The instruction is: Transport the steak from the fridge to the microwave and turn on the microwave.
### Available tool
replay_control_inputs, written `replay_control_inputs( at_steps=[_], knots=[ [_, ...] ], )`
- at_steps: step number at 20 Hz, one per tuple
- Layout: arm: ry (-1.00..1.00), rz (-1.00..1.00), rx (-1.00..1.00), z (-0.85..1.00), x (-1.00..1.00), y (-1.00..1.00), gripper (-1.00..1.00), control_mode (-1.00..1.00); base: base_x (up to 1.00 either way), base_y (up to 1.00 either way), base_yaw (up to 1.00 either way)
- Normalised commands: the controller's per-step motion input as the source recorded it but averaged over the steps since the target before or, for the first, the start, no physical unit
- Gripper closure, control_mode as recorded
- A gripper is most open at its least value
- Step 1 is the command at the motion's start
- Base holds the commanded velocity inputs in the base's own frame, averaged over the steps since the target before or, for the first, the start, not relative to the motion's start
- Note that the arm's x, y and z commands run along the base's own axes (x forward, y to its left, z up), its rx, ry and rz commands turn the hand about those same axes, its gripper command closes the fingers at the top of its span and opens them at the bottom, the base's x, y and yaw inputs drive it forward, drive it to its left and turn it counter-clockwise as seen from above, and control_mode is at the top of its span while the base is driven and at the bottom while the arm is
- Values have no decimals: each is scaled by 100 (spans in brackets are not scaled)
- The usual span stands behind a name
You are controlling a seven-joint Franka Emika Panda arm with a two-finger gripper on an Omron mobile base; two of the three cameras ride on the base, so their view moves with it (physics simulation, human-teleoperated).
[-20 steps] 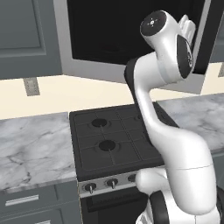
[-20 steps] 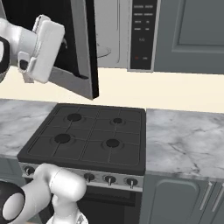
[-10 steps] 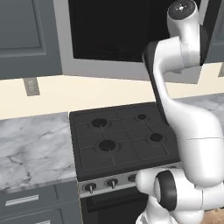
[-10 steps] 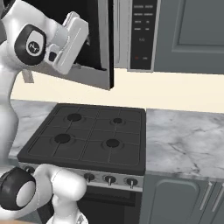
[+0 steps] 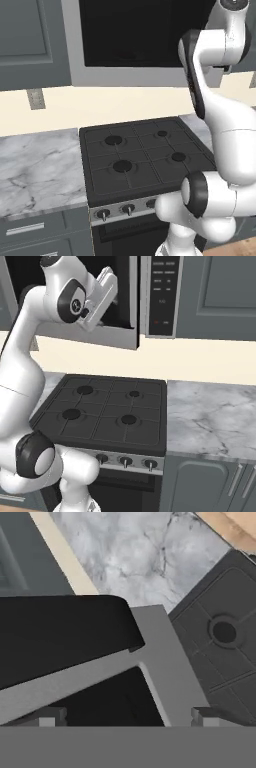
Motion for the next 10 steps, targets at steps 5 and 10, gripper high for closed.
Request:
replay_control_inputs(
  at_steps=[5,10],
  knots=[
    [-18,21,13,-3,40,-1,-100,-100,0,0,0],
    [-20,21,13,-3,36,0,-100,-100,0,0,0]
  ],
)
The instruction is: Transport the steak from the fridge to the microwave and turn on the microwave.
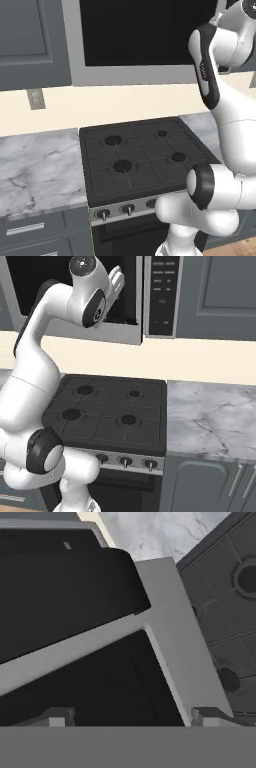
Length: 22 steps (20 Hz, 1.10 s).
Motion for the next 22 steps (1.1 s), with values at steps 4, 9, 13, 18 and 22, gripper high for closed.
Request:
replay_control_inputs(
  at_steps=[4,9,13,18,22],
  knots=[
    [-23,20,12,-6,40,0,-100,-100,0,0,0],
    [-18,17,13,-3,45,0,-100,-100,0,0,0],
    [-13,15,12,-6,43,0,-100,-100,0,0,0],
    [-9,16,11,-5,41,0,-100,-100,0,0,0],
    [-1,13,6,-3,30,0,-100,-100,0,0,0]
  ],
)
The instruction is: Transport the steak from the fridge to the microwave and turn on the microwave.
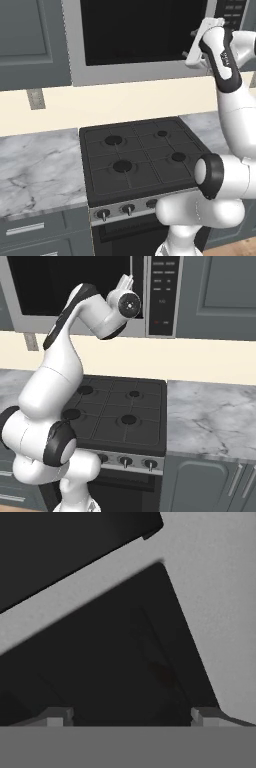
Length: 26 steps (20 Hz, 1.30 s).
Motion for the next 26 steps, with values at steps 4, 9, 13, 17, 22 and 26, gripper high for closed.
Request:
replay_control_inputs(
  at_steps=[4,9,13,17,22,26],
  knots=[
    [0,11,2,-5,29,0,-100,-100,0,0,0],
    [0,6,0,-2,2,-10,-100,-100,0,0,0],
    [0,-1,0,0,-39,-13,-100,-100,0,0,0],
    [0,-4,-1,-1,-51,-1,-100,-100,0,0,0],
    [-3,-7,0,0,-43,0,-100,-100,0,0,0],
    [0,-2,0,0,-33,-1,-100,-100,0,0,0]
  ],
)
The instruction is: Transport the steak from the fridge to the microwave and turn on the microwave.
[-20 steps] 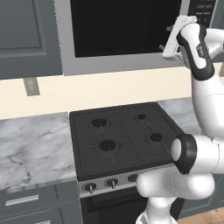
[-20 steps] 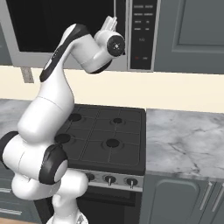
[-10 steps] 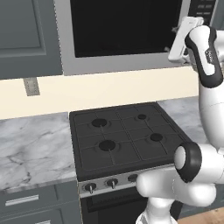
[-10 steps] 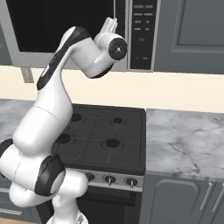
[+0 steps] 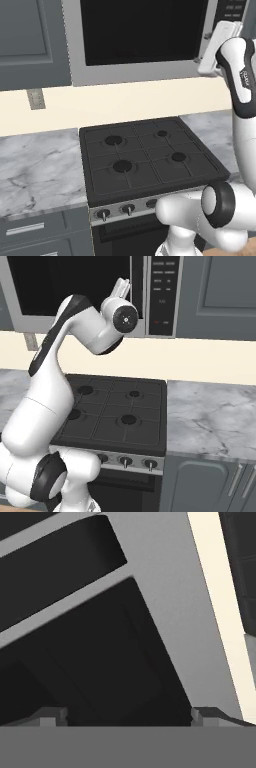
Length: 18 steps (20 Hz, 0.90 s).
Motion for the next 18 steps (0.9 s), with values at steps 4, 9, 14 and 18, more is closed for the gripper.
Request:
replay_control_inputs(
  at_steps=[4,9,14,18],
  knots=[
    [0,0,0,0,-39,-24,-100,-100,0,0,0],
    [0,0,0,0,-39,-34,-100,-100,0,0,0],
    [1,0,-1,-2,-38,-35,-100,-100,0,0,0],
    [0,-1,-1,-10,-25,-26,-100,-100,0,0,0]
  ],
)
